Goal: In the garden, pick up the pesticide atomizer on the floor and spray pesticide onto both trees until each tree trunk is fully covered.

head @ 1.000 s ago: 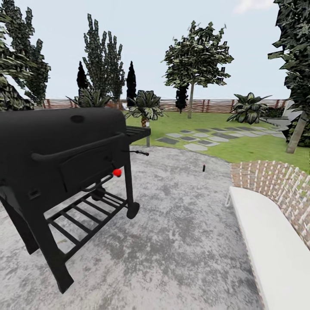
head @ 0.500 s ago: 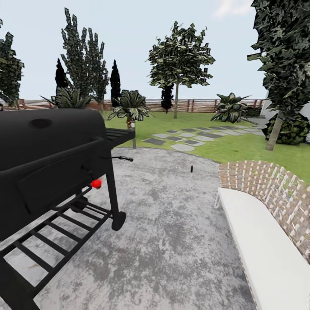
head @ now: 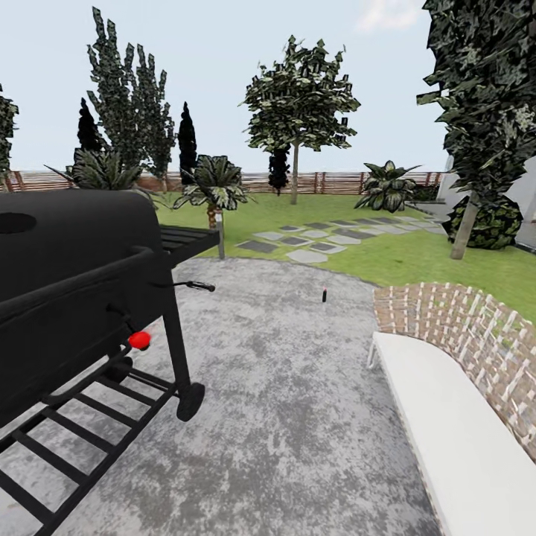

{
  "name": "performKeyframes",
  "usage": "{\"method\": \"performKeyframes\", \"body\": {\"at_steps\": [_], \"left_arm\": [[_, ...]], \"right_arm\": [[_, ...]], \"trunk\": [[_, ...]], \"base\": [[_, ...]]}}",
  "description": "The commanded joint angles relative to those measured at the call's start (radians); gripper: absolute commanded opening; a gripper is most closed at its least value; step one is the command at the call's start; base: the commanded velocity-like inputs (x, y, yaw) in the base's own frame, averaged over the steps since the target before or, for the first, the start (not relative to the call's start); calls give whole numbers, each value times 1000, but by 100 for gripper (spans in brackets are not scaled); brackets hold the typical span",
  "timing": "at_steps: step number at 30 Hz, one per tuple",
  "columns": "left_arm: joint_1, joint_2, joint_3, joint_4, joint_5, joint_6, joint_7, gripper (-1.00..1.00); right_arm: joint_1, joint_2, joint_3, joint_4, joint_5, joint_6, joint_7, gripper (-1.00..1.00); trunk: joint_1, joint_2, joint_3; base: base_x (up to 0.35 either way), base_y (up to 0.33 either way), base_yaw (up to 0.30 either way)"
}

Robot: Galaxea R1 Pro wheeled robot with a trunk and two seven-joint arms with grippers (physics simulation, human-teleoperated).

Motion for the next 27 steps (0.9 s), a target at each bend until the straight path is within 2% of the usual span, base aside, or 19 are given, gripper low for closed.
{"method": "performKeyframes", "body": {"at_steps": [1, 13, 27], "left_arm": [[-1, 0, 0, 1, 10, -2, -8, 100], [-1, 0, 0, 1, 10, -2, -8, 100], [-1, 0, 0, 1, 10, -2, -8, 100]], "right_arm": [[-1, 1, -7, 1, 6, -4, 0, 100], [-1, 1, -9, 1, 6, -4, 0, 100], [-1, -1, -11, 1, 5, -4, 2, 100]], "trunk": [[1, 0, -1], [1, 0, -1], [1, 0, -1]], "base": [[333, 0, -5], [333, 0, -23], [333, 0, -237]]}}
